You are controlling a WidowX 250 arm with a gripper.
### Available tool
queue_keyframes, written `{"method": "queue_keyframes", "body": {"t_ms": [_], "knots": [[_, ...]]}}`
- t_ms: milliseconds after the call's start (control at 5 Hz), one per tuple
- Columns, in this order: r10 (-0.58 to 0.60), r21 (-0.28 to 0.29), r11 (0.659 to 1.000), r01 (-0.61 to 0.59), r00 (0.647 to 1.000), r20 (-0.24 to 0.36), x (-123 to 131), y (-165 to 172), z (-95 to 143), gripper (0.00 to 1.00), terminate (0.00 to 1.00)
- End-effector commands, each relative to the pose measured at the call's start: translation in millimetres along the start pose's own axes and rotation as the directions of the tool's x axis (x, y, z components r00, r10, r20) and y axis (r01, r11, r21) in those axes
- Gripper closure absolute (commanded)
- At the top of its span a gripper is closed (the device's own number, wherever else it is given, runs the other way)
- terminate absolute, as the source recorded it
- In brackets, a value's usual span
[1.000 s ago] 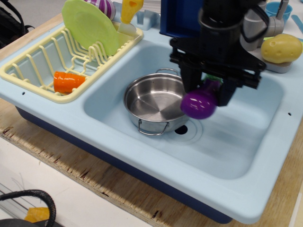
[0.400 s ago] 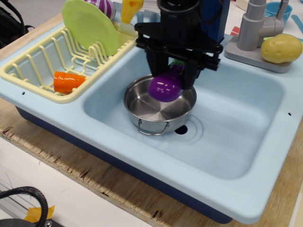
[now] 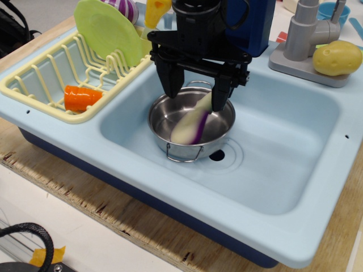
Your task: Put eggplant into pot or pan
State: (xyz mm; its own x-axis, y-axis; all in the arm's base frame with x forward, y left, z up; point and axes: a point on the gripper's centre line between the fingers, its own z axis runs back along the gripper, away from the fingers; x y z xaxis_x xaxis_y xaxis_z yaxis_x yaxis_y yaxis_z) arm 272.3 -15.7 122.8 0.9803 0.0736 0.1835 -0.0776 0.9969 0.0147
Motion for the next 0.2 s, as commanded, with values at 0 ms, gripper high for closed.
{"method": "queue_keyframes", "body": {"t_ms": [0], "knots": [[0.011,-0.007,1.0,-0.011,1.0,0.028,3.7,1.5,7.2,0.0,1.0]]}}
